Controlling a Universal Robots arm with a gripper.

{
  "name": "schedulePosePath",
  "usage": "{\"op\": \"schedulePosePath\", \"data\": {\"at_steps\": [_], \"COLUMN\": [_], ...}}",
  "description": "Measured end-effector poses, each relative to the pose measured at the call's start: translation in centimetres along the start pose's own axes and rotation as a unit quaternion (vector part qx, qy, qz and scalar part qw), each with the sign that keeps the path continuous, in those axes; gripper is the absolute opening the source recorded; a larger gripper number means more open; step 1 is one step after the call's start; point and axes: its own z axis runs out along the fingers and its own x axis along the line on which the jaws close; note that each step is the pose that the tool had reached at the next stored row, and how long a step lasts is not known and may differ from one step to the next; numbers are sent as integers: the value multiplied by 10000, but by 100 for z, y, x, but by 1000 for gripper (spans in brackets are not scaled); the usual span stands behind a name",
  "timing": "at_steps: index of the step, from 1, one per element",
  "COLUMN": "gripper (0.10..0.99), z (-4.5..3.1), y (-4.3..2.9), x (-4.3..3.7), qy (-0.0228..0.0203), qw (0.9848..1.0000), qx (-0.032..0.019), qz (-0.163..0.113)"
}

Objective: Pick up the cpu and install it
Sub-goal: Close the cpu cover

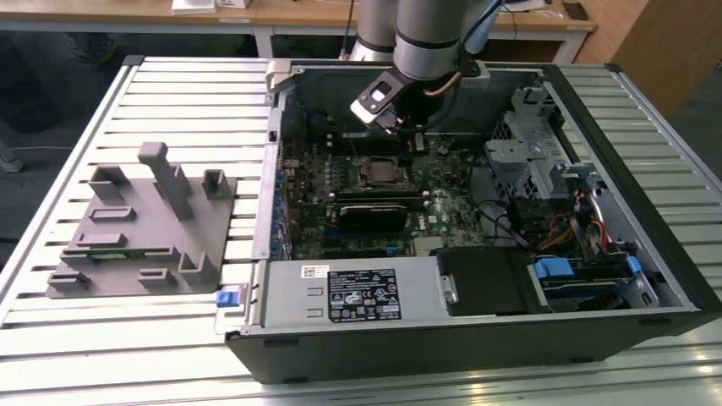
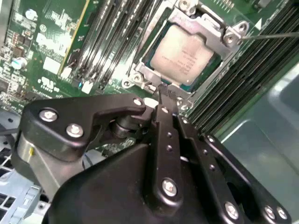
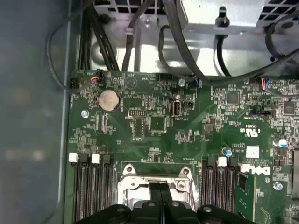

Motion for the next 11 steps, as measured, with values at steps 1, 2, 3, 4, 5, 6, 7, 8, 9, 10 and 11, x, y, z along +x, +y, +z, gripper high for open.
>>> {"op": "schedulePosePath", "data": {"at_steps": [1, 2, 3, 4, 5, 6, 7, 8, 9, 10, 11], "gripper": [106, 106, 106, 106, 106, 106, 106, 106, 106, 106, 106], "z": [-111, -255, -321, -322, -343, -364, -365, -366, -367, -368, -369], "y": [2, 5, 6, 6, 6, 7, 7, 7, 7, 7, 7], "x": [1, 1, 2, 2, 2, 2, 2, 2, 2, 2, 2], "qy": [1, 1, 1, 1, 1, 1, 1, 1, 1, 1, 1], "qw": [10000, 10000, 10000, 10000, 10000, 10000, 10000, 10000, 10000, 10000, 10000], "qx": [-1, -1, 0, -1, -1, -1, -1, -1, -1, -1, 0], "qz": [1, 0, 0, 1, 0, 0, 0, 0, 0, 0, 0]}}
